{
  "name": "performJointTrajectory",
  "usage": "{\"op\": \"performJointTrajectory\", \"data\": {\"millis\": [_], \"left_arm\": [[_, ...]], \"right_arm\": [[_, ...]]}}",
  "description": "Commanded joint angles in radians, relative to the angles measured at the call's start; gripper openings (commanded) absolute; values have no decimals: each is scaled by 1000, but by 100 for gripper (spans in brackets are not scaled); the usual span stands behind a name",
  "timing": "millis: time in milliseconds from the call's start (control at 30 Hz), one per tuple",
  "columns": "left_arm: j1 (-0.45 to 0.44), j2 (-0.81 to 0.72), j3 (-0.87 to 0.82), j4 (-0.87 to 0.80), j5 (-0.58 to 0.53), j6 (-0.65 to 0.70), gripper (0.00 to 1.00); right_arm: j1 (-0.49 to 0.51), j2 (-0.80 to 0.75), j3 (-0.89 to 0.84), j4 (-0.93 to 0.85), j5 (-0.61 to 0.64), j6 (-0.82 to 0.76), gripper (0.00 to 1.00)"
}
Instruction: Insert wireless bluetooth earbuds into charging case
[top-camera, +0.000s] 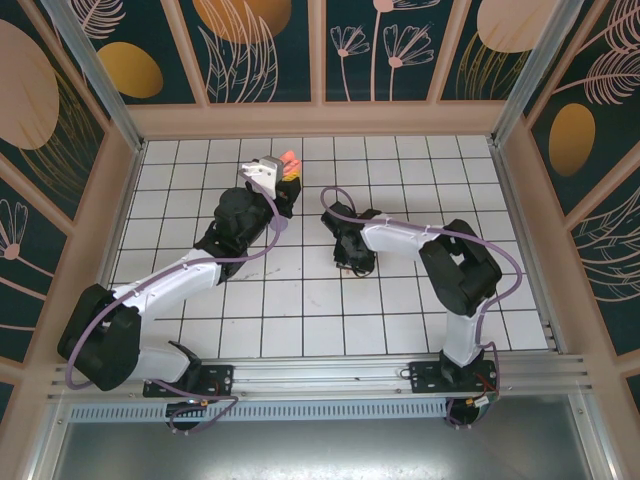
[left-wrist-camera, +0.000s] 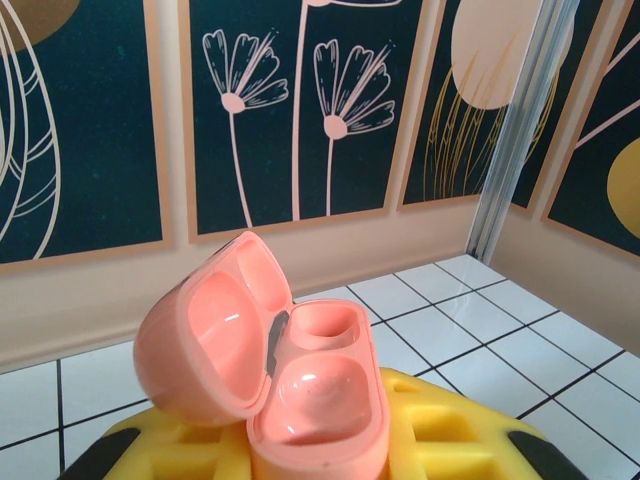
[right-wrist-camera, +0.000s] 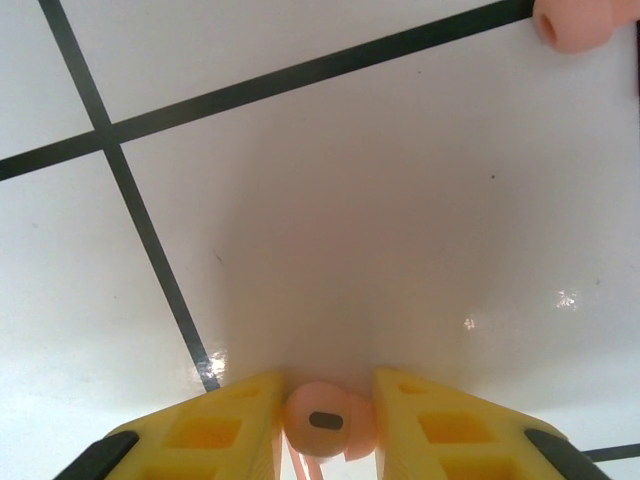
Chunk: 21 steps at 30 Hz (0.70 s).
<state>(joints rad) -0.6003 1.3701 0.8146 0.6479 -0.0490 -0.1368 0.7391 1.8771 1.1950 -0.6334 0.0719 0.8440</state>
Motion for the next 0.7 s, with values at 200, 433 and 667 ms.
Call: {"op": "performJointTrajectory", "data": {"millis": [200,433,667], "left_arm": [[7,-37,-76,162,-28,17,0],[7,-79,-169,285,-14,66,0],[7,-78,-235,391,112,119,0]], "right_arm": [[9,-102,-88,96,20,2,25],[9,-204,-121,174,75,-32,25],[1,-345,-88,246,154,-123,26]]}}
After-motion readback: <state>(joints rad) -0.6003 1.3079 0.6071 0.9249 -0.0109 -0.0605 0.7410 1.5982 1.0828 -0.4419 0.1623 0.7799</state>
